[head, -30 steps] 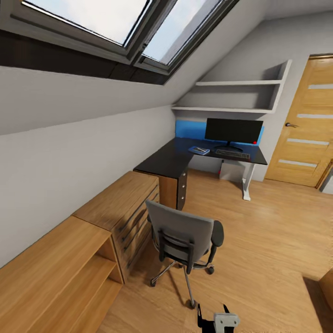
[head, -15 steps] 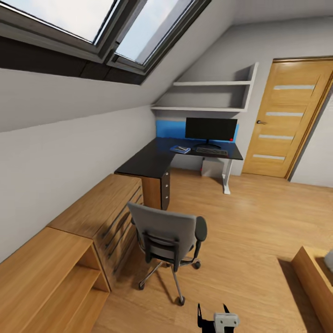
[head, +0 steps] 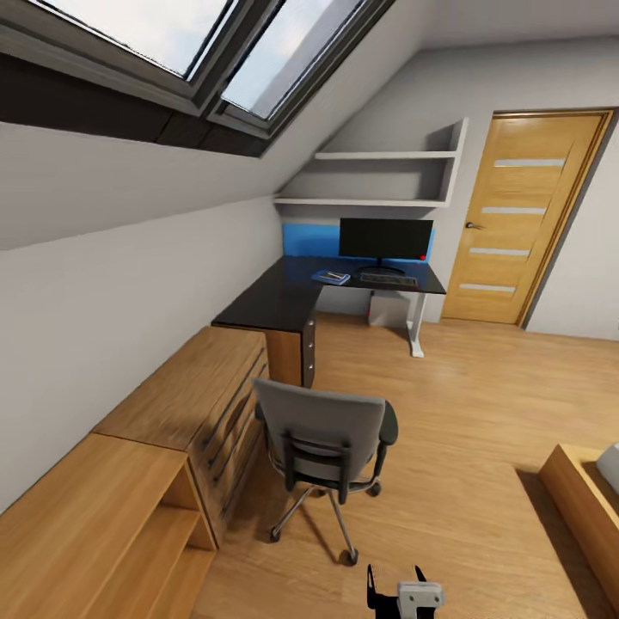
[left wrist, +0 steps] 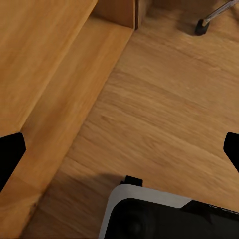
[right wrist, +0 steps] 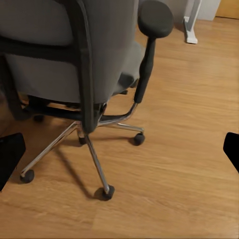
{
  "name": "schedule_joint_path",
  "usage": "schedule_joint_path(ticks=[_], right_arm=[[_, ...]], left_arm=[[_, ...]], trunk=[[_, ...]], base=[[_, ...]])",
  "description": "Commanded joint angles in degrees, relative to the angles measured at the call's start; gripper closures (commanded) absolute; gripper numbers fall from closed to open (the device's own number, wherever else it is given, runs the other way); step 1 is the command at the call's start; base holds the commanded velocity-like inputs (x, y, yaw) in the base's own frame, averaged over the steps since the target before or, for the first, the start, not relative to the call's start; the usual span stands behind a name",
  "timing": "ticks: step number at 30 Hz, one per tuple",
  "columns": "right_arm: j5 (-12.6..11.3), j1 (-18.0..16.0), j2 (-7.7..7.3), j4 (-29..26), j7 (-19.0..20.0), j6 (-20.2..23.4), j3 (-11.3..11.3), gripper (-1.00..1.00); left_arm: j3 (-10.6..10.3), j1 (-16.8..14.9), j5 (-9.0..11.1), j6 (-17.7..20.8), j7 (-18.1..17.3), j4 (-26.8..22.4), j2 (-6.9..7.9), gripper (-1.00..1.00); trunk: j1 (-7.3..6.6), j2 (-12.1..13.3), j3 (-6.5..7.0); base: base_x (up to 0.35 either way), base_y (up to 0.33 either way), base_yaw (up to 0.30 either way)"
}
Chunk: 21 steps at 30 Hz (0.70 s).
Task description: In the bedroom, organize the workspace by keeping the computer under the desk, ensuring the monitor is on the desk, placing the keyboard on the desk next to the monitor, placing the mouse on the desk next to the keyboard, moving the folder from the swivel chair onto the desk next to the mouse, stacking the notebook on top of the folder with the pen on top of the notebook, and positioning the swivel chair next to the desk.
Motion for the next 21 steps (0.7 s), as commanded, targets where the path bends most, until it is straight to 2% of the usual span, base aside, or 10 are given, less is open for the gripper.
schedule_joint_path(ticks=[1,11,21], right_arm=[[-0.24,-0.06,0.03,0.06,-0.32,-0.12,0.5,-1.0],[-0.16,-0.06,-0.05,0.06,-0.25,-0.12,0.53,-1.0],[-0.15,-0.06,-0.06,0.06,-0.25,-0.12,0.53,-1.0]], left_arm=[[-0.18,-0.05,0.31,-0.17,0.12,0.03,0.0,-1.0],[-0.26,-0.05,0.31,-0.19,0.12,0.03,0.0,-1.0],[-0.19,-0.05,0.31,-0.18,0.12,0.03,0.0,-1.0]], trunk=[[0.04,-0.13,-0.13],[0.04,-0.13,-0.13],[0.04,-0.13,-0.13]], base=[[0.0,0.322,-0.01],[0.0,0.298,-0.181],[0.0,0.079,-0.259]])
